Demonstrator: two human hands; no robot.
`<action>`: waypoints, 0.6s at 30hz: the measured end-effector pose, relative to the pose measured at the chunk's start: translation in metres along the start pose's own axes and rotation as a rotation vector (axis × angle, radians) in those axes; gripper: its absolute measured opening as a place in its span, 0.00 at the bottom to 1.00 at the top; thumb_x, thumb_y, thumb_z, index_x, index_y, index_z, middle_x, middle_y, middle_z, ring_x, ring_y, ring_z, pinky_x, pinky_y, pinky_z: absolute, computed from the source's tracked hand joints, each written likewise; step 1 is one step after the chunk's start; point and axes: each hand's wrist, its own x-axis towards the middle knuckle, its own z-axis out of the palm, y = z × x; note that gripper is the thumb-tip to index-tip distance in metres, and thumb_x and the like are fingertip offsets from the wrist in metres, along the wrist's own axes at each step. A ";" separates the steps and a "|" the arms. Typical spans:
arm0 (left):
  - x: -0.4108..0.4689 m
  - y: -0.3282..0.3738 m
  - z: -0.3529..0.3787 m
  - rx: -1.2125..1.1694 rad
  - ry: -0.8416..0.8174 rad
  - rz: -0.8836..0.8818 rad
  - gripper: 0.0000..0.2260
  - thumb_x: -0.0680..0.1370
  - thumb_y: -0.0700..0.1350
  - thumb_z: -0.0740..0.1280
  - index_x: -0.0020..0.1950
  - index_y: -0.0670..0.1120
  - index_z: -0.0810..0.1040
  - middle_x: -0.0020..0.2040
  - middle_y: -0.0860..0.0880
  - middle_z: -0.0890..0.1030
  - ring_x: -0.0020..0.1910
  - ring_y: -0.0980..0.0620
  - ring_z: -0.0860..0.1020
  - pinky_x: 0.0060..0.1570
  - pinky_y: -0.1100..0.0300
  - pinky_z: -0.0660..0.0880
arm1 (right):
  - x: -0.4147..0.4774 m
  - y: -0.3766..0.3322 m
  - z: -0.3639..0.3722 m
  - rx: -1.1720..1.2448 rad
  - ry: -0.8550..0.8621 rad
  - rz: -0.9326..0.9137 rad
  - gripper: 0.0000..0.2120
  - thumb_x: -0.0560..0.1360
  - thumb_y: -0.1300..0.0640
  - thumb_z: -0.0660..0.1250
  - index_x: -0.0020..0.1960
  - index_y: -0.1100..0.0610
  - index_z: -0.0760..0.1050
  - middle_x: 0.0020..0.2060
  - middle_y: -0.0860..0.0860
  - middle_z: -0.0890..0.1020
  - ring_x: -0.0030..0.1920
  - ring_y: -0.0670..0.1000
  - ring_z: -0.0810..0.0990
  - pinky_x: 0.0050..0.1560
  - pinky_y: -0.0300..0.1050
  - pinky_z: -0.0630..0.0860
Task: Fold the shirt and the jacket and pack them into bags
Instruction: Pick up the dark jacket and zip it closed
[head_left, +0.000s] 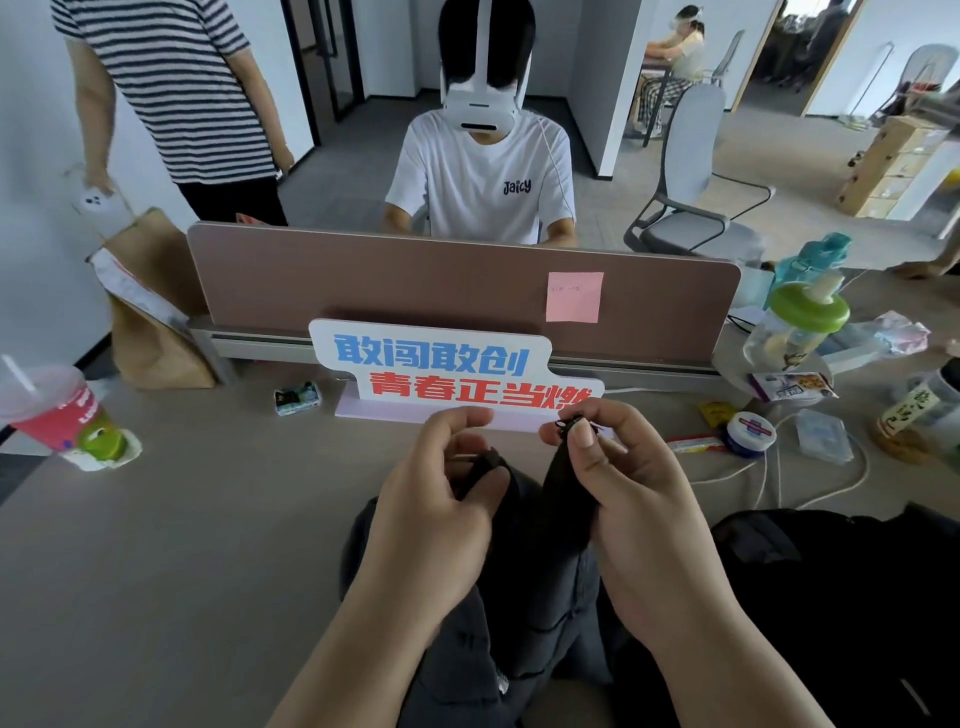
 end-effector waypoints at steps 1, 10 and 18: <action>0.000 0.000 0.000 -0.017 0.013 0.005 0.18 0.74 0.37 0.70 0.51 0.61 0.75 0.44 0.58 0.81 0.44 0.62 0.79 0.45 0.66 0.73 | -0.001 0.000 0.000 0.014 -0.010 0.007 0.05 0.70 0.54 0.65 0.43 0.52 0.79 0.41 0.53 0.83 0.44 0.47 0.78 0.55 0.52 0.70; -0.012 0.010 -0.001 -0.206 -0.001 0.055 0.10 0.72 0.38 0.72 0.40 0.53 0.82 0.40 0.56 0.85 0.41 0.61 0.83 0.42 0.69 0.75 | -0.006 0.000 -0.006 0.070 -0.073 -0.027 0.20 0.62 0.44 0.74 0.47 0.55 0.80 0.40 0.51 0.80 0.44 0.50 0.76 0.53 0.50 0.70; -0.029 0.034 -0.006 -0.408 0.004 0.144 0.06 0.64 0.43 0.74 0.36 0.53 0.79 0.34 0.50 0.83 0.36 0.57 0.81 0.38 0.67 0.77 | -0.019 -0.017 -0.004 0.128 -0.191 -0.023 0.16 0.63 0.49 0.75 0.47 0.56 0.81 0.50 0.67 0.80 0.54 0.62 0.78 0.67 0.66 0.67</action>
